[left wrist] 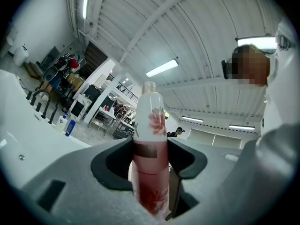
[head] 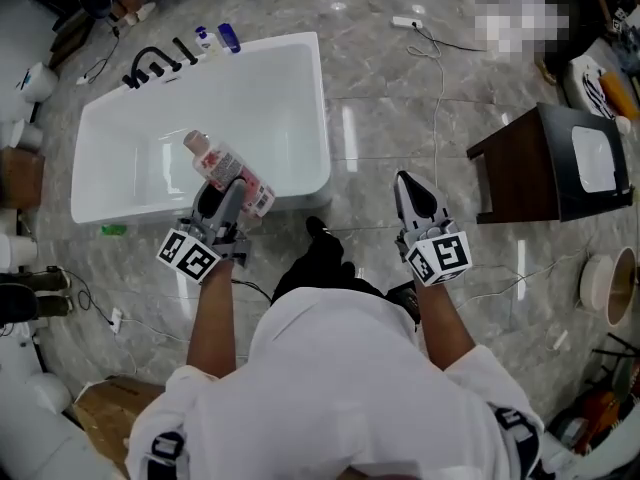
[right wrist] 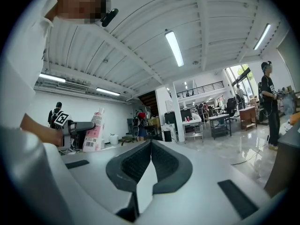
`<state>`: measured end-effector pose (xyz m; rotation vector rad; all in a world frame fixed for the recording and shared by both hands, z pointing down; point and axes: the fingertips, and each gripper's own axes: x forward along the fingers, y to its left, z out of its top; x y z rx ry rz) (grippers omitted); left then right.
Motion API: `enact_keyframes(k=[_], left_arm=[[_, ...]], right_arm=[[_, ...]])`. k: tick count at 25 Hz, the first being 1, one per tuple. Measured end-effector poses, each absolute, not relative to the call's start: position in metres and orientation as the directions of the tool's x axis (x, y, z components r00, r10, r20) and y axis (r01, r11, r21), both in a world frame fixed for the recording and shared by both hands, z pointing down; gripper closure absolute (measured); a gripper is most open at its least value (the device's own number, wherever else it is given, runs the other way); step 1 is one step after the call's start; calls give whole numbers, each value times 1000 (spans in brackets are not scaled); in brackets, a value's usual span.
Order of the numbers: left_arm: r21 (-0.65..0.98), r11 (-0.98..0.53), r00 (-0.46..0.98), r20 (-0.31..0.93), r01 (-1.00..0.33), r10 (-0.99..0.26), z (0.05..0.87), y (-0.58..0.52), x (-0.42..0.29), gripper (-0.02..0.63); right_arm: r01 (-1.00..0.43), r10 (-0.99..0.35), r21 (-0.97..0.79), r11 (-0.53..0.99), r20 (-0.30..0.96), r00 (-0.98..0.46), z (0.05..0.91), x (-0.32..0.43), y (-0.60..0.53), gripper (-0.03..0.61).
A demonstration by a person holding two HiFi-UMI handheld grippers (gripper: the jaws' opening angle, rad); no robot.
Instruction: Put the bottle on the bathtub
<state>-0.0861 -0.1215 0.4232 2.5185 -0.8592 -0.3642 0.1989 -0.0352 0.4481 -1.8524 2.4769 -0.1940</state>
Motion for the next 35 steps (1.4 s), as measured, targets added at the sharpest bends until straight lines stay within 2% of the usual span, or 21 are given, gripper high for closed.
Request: enact_keyframes(k=[4, 10, 16, 28, 35], left_arm=[[536, -683, 757, -120, -496, -643, 442, -136, -88, 388], [514, -688, 750, -123, -512, -650, 438, -240, -69, 388], [489, -696, 743, -133, -526, -656, 435, -296, -77, 388], [372, -695, 717, -103, -615, -689, 431, -393, -82, 388], [330, -648, 656, -101, -687, -748, 444, -478, -54, 388]], right_arm=[[-946, -947, -115, 302, 73, -312, 457, 189, -43, 565], [-939, -932, -85, 333, 122, -342, 449, 205, -155, 565], [-921, -911, -82, 381, 136, -389, 448, 182, -226, 565], [-873, -865, -35, 486, 121, -486, 438, 145, -355, 565], [-841, -834, -36, 540, 108, -541, 458, 154, -457, 565]])
